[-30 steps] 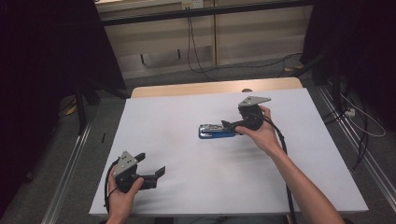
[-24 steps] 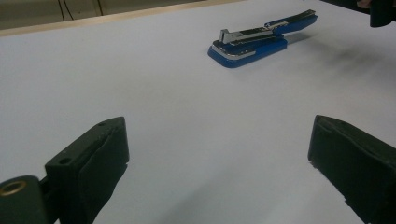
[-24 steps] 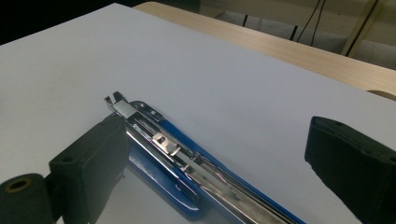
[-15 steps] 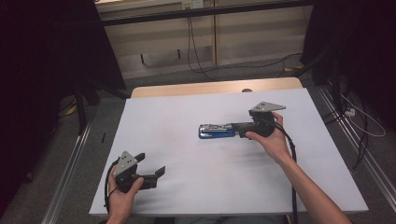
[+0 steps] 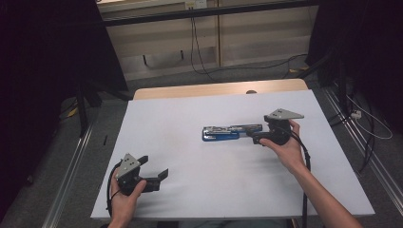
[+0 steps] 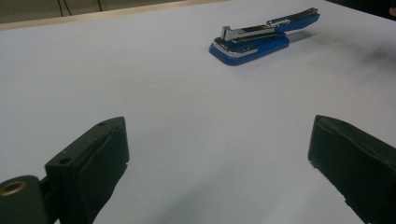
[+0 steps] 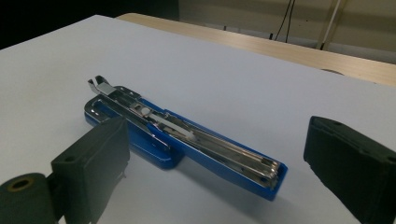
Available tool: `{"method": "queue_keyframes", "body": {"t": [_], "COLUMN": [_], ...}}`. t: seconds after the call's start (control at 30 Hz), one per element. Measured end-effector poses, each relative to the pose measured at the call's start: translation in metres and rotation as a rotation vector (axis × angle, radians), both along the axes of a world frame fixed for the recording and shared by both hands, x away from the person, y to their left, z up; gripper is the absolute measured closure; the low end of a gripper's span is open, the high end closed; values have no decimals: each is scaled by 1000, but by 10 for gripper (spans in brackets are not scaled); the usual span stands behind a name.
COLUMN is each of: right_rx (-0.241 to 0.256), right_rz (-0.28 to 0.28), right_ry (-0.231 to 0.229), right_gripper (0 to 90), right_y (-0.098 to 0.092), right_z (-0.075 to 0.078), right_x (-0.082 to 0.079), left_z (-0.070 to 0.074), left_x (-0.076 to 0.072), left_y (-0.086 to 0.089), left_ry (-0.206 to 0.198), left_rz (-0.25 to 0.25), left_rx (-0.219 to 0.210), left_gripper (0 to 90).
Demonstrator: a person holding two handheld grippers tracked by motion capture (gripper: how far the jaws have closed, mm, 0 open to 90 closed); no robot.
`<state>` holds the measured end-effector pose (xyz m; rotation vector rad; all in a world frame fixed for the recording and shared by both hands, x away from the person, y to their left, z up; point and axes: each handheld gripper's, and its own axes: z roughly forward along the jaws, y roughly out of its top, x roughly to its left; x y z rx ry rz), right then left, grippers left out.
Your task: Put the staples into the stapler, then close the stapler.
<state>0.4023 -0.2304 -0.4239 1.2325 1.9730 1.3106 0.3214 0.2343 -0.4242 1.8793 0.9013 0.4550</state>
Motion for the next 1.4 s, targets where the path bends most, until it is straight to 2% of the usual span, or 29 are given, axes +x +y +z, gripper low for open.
{"method": "queue_keyframes", "body": {"t": [0.4, 0.47, 0.6, 0.67, 0.8, 0.93, 1.0, 1.07, 1.13, 1.27, 1.3, 1.4], "right_rx": [-31, -23, -23, -21, -35, -32, -34, -49, -41, -53, -49, -45], "right_rz": [-2, -7, -26, -29, -47, -57, -62, -70, -75, -80, -78, -68], "right_ry": [-17, -24, -19, -23, -38, -30, -13, -24, -21, -25, -22, -14], "right_gripper": [54, 56, 55, 53, 34, 26, 40, 53, 61, 109, 119, 158], "right_y": [-12, -14, -19, -21, -22, -24, -25, -25, -27, -30, -31, -31], "right_z": [-4, -4, -6, -6, -6, -8, -11, -12, -12, -14, -15, -15], "right_x": [-22, -25, -26, -27, -31, -32, -34, -37, -39, -42, -42, -42], "left_z": [2, 1, 0, 0, -4, -3, -2, -1, 0, 0, 0, -1], "left_x": [-3, -2, -2, -3, 0, 1, -1, -2, -1, 3, 4, 9], "left_y": [-2, -2, -6, -7, -7, -11, -12, -12, -13, -15, -17, -24], "left_ry": [-6, 0, 8, 0, 20, 15, 14, 8, -4, 3, 11, -2], "left_rz": [-5, 1, -9, -14, -7, -22, -26, -31, -19, -6, -2, -25], "left_rx": [9, -2, 9, 10, 23, 19, 17, 20, 21, -2, -23, 11], "left_gripper": [53, 53, 53, 53, 53, 53, 53, 53, 53, 53, 53, 60]}}
